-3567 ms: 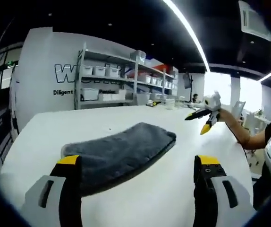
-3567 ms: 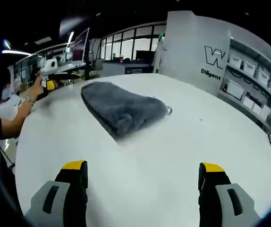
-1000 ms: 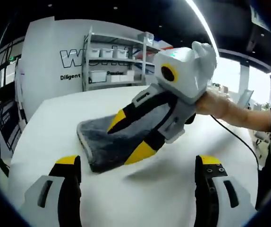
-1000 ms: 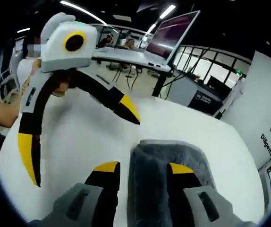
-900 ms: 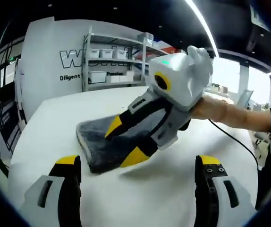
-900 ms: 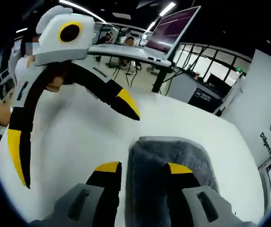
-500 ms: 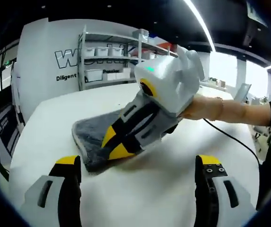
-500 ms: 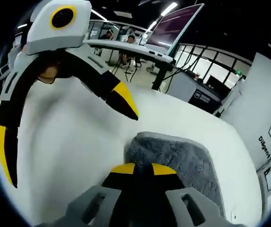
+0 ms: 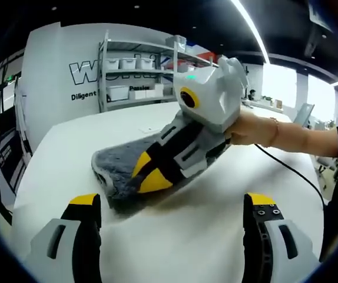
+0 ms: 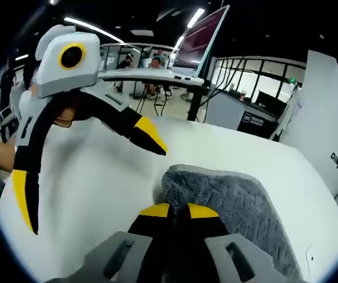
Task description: Open the folded towel by lifting each exposed corner and separating the folded layers until the towel lies flat within the target outline without major curled edges
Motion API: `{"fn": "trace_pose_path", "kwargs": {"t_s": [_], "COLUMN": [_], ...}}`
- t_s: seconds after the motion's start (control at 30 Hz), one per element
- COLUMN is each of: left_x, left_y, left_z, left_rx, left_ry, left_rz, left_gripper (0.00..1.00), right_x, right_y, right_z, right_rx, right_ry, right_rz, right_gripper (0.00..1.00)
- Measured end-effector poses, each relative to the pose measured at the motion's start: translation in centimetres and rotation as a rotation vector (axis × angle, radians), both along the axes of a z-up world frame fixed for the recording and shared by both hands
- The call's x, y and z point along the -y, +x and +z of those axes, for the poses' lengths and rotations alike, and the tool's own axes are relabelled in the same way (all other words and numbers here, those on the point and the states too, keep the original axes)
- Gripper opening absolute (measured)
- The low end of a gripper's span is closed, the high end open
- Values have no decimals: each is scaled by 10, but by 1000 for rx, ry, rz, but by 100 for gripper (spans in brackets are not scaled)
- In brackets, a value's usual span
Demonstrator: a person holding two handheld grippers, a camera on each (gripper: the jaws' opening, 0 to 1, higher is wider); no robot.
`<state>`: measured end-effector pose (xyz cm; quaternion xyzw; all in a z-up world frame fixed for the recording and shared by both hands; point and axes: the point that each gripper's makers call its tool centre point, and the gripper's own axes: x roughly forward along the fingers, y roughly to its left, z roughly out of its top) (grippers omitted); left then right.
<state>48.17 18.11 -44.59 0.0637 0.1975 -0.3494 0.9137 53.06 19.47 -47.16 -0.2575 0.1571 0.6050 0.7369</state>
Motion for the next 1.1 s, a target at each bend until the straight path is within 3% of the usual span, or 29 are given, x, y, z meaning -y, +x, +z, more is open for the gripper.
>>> {"fn": "trace_pose_path", "kwargs": {"t_s": [0.2,0.93,1.1], "left_x": [-3,-2,-3], "left_y": [1,-2,-1], "left_z": [-1,-3,-3], "left_rx": [-5,-11,-11], "left_ry": [5,15,16], "left_rz": [8,11,10], "left_gripper": [99,99,99], "right_x": [1,0,1], "right_y": [1,-4,-3], "right_z": [2,-4,-4], "right_rx": [-48,-128,-105], "right_ry": [34,39,35], "right_rz": [-20,-32,-27], "right_gripper": [5,10,5]}}
